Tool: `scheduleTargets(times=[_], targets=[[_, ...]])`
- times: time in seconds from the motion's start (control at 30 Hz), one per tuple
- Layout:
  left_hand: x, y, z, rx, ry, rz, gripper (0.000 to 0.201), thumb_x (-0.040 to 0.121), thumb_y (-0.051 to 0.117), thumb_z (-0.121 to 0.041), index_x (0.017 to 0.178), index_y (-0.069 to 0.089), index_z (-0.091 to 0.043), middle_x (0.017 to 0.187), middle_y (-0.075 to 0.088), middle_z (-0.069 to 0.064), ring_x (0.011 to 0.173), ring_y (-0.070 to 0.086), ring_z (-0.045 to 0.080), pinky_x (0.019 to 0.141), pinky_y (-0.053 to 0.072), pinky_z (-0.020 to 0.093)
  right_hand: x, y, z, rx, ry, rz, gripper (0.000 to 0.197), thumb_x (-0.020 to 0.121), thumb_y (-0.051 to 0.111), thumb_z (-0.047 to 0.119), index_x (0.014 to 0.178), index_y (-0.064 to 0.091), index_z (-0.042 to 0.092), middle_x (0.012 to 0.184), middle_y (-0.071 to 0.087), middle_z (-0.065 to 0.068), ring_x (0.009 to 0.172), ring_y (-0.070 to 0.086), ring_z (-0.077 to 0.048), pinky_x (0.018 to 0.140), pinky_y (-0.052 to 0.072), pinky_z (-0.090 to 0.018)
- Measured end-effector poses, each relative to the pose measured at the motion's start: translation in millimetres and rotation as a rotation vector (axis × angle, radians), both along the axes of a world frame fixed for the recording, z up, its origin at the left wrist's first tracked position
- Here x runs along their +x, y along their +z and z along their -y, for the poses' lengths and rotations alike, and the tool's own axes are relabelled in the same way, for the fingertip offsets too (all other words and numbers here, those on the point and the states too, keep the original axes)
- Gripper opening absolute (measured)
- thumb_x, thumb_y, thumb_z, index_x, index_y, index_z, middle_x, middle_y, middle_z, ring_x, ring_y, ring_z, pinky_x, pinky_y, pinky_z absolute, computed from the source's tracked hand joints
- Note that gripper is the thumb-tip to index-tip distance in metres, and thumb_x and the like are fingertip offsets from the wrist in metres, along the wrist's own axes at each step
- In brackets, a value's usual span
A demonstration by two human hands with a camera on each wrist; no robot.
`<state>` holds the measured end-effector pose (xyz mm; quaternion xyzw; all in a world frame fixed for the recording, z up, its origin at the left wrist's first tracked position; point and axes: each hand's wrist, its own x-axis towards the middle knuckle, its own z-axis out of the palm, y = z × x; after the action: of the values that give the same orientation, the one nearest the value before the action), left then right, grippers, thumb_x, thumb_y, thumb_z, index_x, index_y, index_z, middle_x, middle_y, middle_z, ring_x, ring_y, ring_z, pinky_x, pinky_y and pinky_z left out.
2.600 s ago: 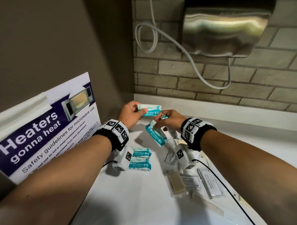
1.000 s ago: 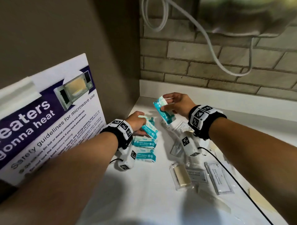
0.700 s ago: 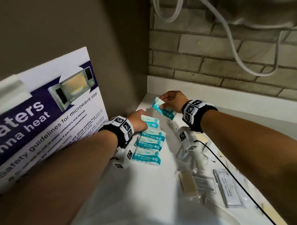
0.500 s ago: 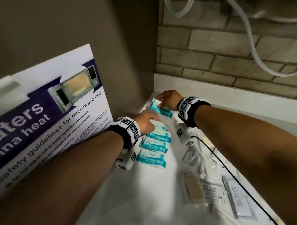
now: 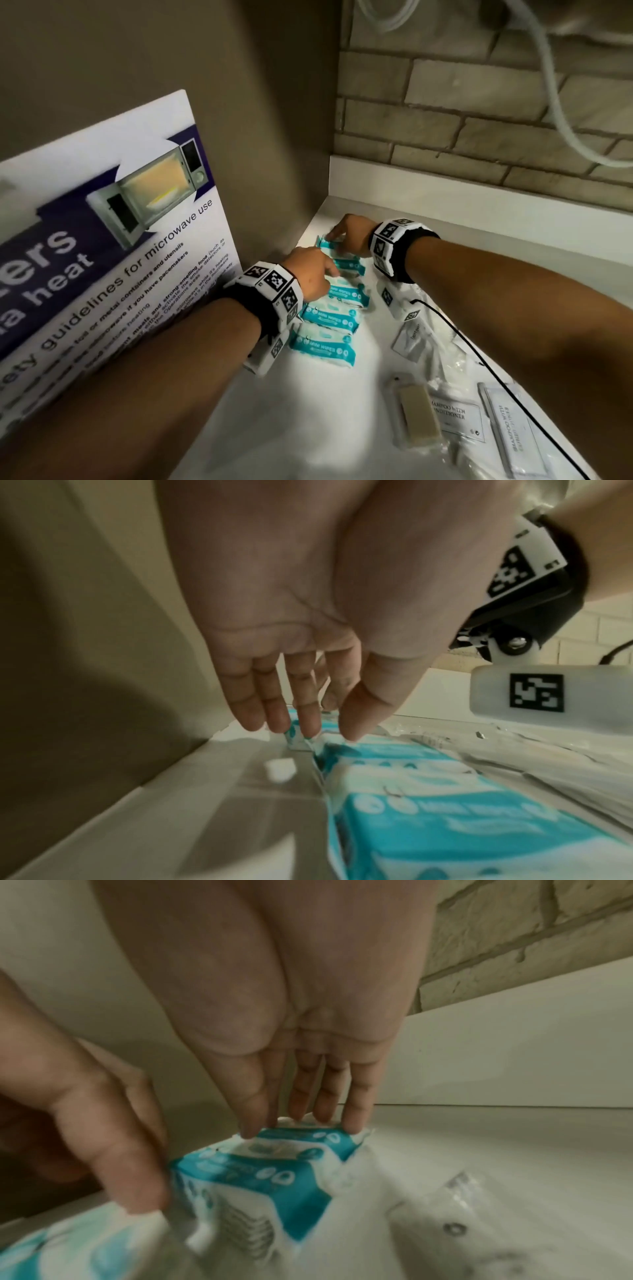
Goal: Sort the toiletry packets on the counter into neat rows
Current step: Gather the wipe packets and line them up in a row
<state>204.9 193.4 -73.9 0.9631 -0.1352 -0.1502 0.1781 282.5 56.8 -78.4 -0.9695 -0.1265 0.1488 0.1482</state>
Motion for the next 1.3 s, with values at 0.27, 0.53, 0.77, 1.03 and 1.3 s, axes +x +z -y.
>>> scheduleTargets(times=[0.27, 0.53, 0.77, 1.03, 1.3], targets=[[-1, -12, 6, 0.201, -0.108, -0.020, 0.052, 0.098, 0.042, -0.035, 0.149, 0.034, -0.027, 0.159, 0.026, -0.003, 0.143, 0.026, 0.026, 0.117, 0.024, 0.045, -20, -4, 11, -0.078, 0.045, 0.073, 0.052, 0.085, 0.069, 0.023, 0.134, 0.056, 0.013, 0.139, 0.055, -0.006, 0.127, 0.052, -0.025, 0.106, 0.039, -0.029], [-4, -8, 4, 0.293, -0.158, -0.043, 0.056, 0.102, 0.033, -0.036, 0.154, 0.019, -0.022, 0.163, 0.008, -0.004, 0.150, 0.010, 0.018, 0.119, 0.019, 0.042, -24, -3, 8, -0.110, 0.052, 0.095, 0.047, 0.091, 0.061, 0.026, 0.136, 0.054, 0.014, 0.139, 0.055, -0.009, 0.126, 0.051, -0.028, 0.108, 0.040, -0.035], [-2, -5, 1, 0.307, -0.144, -0.075, 0.056, 0.103, 0.031, -0.034, 0.154, 0.018, -0.017, 0.164, 0.005, 0.000, 0.150, 0.008, 0.021, 0.119, 0.017, 0.038, -20, -1, 3, -0.126, 0.037, 0.104, 0.046, 0.090, 0.063, 0.029, 0.133, 0.058, 0.014, 0.133, 0.059, -0.009, 0.120, 0.056, -0.028, 0.102, 0.045, -0.034], [3, -6, 0, 0.278, -0.134, -0.090, 0.055, 0.102, 0.033, -0.034, 0.154, 0.022, -0.018, 0.163, 0.006, -0.002, 0.150, 0.010, 0.022, 0.118, 0.018, 0.037, -17, -3, -1, -0.082, -0.006, 0.075, 0.045, 0.089, 0.066, 0.023, 0.132, 0.059, 0.011, 0.134, 0.060, -0.008, 0.120, 0.057, -0.026, 0.102, 0.044, -0.031], [4, -8, 0, 0.247, -0.130, -0.089, 0.056, 0.102, 0.035, -0.034, 0.154, 0.021, -0.018, 0.163, 0.007, 0.000, 0.150, 0.009, 0.021, 0.119, 0.015, 0.035, -15, -4, -2, -0.104, -0.018, 0.077, 0.044, 0.087, 0.067, 0.023, 0.130, 0.060, 0.013, 0.131, 0.062, -0.007, 0.119, 0.059, -0.026, 0.100, 0.045, -0.031]])
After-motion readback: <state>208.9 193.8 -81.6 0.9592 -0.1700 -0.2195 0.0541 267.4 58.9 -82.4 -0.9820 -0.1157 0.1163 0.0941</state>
